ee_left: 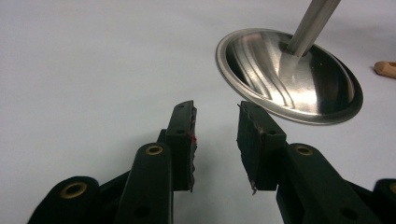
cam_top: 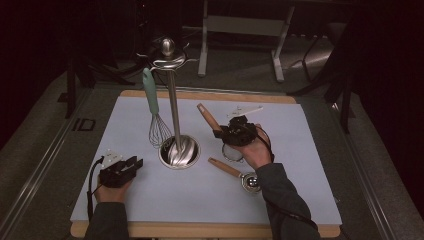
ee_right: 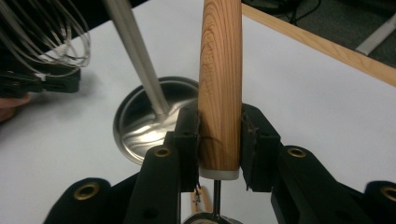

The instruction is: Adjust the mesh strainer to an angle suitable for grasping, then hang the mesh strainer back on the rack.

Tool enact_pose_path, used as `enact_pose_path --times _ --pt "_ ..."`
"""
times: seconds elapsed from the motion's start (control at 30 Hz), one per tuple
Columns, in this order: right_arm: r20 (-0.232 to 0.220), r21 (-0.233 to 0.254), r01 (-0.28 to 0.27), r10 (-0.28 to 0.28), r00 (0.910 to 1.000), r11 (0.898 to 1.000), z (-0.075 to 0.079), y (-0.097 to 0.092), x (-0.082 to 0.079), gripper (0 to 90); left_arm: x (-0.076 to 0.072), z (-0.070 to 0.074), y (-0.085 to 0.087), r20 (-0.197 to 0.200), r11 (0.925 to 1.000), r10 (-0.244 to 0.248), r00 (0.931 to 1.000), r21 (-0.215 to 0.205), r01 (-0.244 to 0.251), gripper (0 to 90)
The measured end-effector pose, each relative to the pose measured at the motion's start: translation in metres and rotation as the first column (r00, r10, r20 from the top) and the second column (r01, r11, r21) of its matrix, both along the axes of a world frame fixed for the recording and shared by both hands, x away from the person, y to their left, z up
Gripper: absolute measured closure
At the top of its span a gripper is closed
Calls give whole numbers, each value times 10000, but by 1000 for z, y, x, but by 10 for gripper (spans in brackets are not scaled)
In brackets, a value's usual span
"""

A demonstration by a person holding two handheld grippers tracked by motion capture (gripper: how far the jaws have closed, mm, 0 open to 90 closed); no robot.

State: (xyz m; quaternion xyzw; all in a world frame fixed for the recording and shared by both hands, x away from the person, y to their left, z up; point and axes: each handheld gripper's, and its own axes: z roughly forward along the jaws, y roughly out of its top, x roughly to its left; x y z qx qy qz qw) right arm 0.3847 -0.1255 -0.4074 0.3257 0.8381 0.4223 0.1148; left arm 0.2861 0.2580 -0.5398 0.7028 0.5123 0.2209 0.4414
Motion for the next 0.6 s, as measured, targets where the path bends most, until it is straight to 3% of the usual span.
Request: enact_pose_path --times 0.6 --pt "871 978 -557 473 9951 9936 23 -7 -22 706 0 0 -1 -7 10000 -18 10000 61 18 672"
